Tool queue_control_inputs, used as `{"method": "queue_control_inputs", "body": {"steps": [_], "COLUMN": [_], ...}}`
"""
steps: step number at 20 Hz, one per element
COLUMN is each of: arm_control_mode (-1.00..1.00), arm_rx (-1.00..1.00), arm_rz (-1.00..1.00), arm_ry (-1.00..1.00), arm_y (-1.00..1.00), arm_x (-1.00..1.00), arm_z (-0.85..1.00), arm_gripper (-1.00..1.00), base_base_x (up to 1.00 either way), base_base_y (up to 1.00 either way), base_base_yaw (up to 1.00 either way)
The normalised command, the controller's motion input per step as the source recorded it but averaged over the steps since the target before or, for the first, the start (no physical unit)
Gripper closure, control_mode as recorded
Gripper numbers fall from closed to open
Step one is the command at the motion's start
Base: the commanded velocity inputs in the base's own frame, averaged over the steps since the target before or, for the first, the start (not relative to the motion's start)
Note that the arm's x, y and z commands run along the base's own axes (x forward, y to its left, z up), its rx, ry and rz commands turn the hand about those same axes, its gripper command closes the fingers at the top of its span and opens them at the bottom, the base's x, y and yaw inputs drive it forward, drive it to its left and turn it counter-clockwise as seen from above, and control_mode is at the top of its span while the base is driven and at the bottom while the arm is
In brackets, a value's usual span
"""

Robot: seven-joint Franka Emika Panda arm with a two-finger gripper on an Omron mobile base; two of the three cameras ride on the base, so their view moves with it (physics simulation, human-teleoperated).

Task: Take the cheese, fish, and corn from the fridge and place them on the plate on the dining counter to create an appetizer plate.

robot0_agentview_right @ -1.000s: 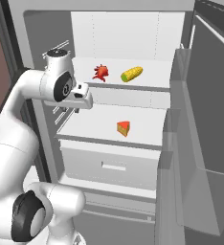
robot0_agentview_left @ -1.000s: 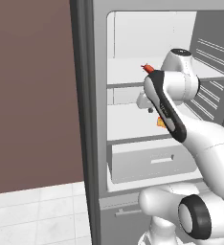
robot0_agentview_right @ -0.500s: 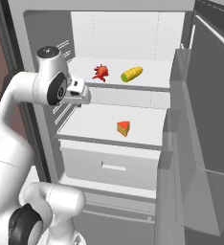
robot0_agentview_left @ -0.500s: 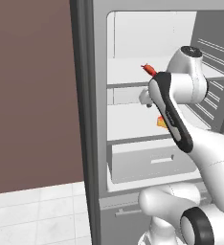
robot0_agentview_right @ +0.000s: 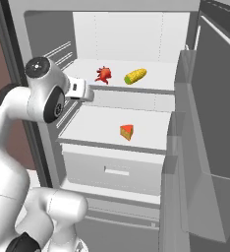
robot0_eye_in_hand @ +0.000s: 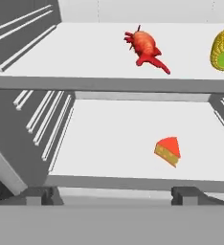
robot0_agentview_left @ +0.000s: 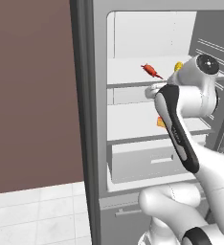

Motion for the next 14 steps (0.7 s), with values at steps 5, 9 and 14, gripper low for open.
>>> {"method": "queue_control_inputs", "body": {"steps": [5,9,14], "arm_control_mode": [-1.00,-1.00,-1.00], "arm_rx": [0.01,0.02,0.06], "arm_rz": [-0.11,-0.10,-0.11], "arm_ry": [-0.09,-0.03,0.00], "arm_y": [-0.26,-0.19,-0.17], "arm_x": [0.02,0.03,0.24], "arm_z": [0.50,0.57,0.32], "arm_gripper": [-1.00,-1.00,-1.00], "base_base_x": [0.00,0.00,0.00], "base_base_y": [0.00,0.00,0.00], "base_base_yaw": [0.00,0.00,0.00]}}
